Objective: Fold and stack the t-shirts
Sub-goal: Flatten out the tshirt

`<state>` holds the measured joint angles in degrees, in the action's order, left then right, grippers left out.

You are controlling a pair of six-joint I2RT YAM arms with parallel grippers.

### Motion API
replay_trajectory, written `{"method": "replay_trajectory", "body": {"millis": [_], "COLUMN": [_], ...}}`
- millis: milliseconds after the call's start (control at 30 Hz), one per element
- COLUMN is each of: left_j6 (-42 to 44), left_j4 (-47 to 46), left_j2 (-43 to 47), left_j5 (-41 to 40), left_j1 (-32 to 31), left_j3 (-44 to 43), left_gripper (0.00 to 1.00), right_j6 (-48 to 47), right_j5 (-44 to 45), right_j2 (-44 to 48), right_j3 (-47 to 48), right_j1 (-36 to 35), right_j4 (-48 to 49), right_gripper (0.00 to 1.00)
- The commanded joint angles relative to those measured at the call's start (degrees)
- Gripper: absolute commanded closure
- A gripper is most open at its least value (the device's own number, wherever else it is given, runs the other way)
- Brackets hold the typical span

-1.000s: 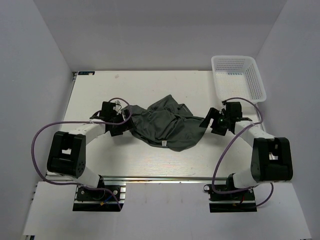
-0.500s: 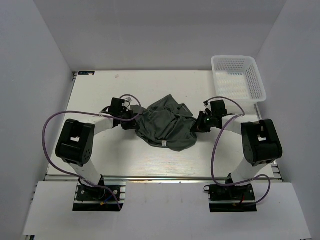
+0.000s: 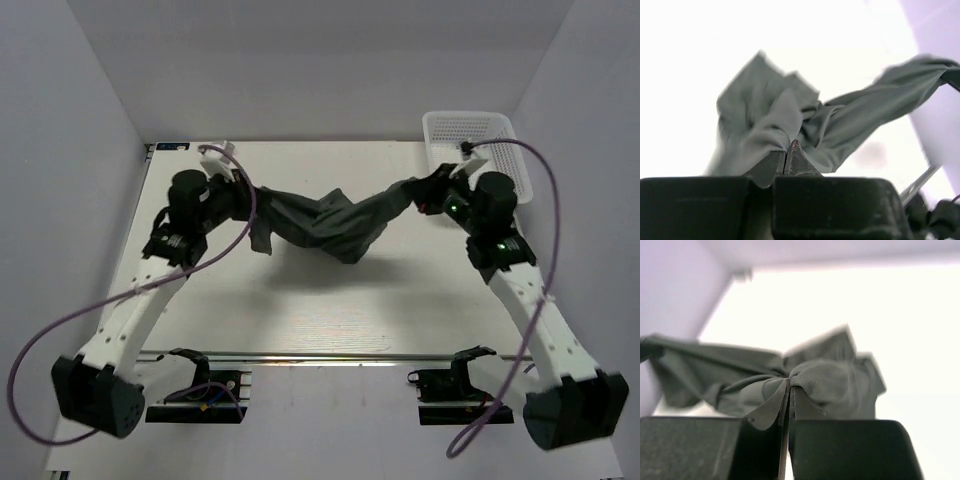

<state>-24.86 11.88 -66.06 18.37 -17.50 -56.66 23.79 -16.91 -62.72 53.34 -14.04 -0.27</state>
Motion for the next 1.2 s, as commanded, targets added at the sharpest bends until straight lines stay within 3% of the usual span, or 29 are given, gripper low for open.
{"method": "replay_trajectory", "body": {"millis": [0,167,300,533,667,733,900,1067,1167], "left_j6": [0.69,0.69,2.09,3.77,4.38,4.38,2.9,2.27,2.8], "left_j4": [2.0,6.93,8.16,8.69,13.51,16.15,16.69,18.71,19.92], "left_j2": [7.69,13.5,14.65,14.04,13.5,13.5,11.93,-0.69,-8.7], "left_j5": [-3.51,-7.82,-7.03,7.02,2.93,-1.47,-8.61,-12.31,-14.76], "left_j1": [-0.35,-0.35,-0.35,0.88,0.89,0.89,0.89,0.89,0.89], "left_j3": [-5.81,-13.9,-21.36,-34.37,-45.35,-46.34,-41.43,-38.79,-42.02], "left_gripper": [1.0,1.0,1.0,0.99,0.96,0.96,0.96,0.96,0.96], "right_j6": [-2.08,-3.4,-5.77,-9.81,-12.45,-13.24,-14.91,-14.21,-14.3], "right_j5": [10.74,19.6,18.05,14.27,21.01,27.51,30.53,30.0,27.38], "right_j2": [7.77,15.69,17.54,17.37,18.16,18.33,16.85,9.39,2.0], "right_j3": [4.83,12.98,20.21,35.07,39.46,40.43,38.6,34.99,35.51], "right_j1": [0.16,0.16,0.07,0.24,0.24,0.16,0.16,0.07,0.16], "right_j4": [-2.77,-6.31,-7.37,-9.04,-8.96,-7.74,-5.79,-5.18,-4.56], "right_gripper": [1.0,1.0,1.0,1.0,1.0,1.0,1.0,1.0,1.0]}}
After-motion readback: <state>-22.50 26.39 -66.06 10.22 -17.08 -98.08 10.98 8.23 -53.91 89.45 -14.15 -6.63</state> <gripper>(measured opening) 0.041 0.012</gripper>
